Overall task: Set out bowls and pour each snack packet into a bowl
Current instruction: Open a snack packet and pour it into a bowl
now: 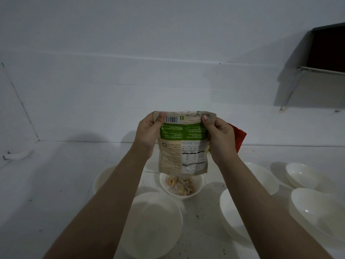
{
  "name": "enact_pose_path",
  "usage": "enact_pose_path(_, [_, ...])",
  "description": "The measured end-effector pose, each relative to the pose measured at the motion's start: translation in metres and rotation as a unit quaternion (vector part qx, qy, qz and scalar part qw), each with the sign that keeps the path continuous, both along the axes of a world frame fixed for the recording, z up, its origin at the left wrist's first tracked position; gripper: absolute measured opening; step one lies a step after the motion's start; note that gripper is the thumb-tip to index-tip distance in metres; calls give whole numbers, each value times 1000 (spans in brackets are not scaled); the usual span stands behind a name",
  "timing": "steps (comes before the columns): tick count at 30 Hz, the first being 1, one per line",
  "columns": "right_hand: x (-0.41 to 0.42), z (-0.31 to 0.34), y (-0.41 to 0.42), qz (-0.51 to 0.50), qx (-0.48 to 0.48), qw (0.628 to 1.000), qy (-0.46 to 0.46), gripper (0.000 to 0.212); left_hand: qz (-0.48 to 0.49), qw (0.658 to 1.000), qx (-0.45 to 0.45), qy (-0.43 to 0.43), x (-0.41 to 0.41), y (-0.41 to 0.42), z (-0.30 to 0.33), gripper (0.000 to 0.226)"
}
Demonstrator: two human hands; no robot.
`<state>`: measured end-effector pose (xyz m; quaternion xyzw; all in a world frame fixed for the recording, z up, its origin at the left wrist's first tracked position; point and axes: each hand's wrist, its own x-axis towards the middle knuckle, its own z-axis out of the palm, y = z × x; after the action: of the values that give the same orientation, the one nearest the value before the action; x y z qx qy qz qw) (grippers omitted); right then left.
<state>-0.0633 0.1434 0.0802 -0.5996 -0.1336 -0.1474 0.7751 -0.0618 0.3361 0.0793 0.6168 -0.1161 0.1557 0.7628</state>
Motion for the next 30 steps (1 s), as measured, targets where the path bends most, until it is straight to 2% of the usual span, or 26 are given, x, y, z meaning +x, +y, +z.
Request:
enact_pose_path(3, [-1,2,2,6,38,999,-11,21,-25,1000,12,-6,-3,5,-11,21])
enact_pose_path(6, [-2,6,2,15,46,999,-18,21,-14,996,84,5,-6,8,-26,21])
enact_pose_path(9, [-3,5,5,13,52,998,-17,21,-16,996,84,2,-8,9,-26,15])
enact_pose_path(12, [-2,7,3,8,73,997,-17,20,-74,989,119,35,-8,13,-31,25])
enact_pose_path(14, [-1,8,2,11,66,998,-17,21,-76,984,151,55,-9,13,-40,23])
enact_pose_path(17, [-4,5,7,10,64,998,-15,26,-53,989,125,61,-11,14,-50,18])
enact_pose_path(23, [-6,1,9,10,52,999,-9,25,-94,978,143,116,-11,24,-74,21])
enact_pose_path(27, [-6,-5,11,6,38,999,-3,22,-88,978,162,97,-10,27,-60,25])
enact_pose_path(30, [-6,-3,8,1,-14,999,-31,20,-75,990,103,62,-6,21,-30,30])
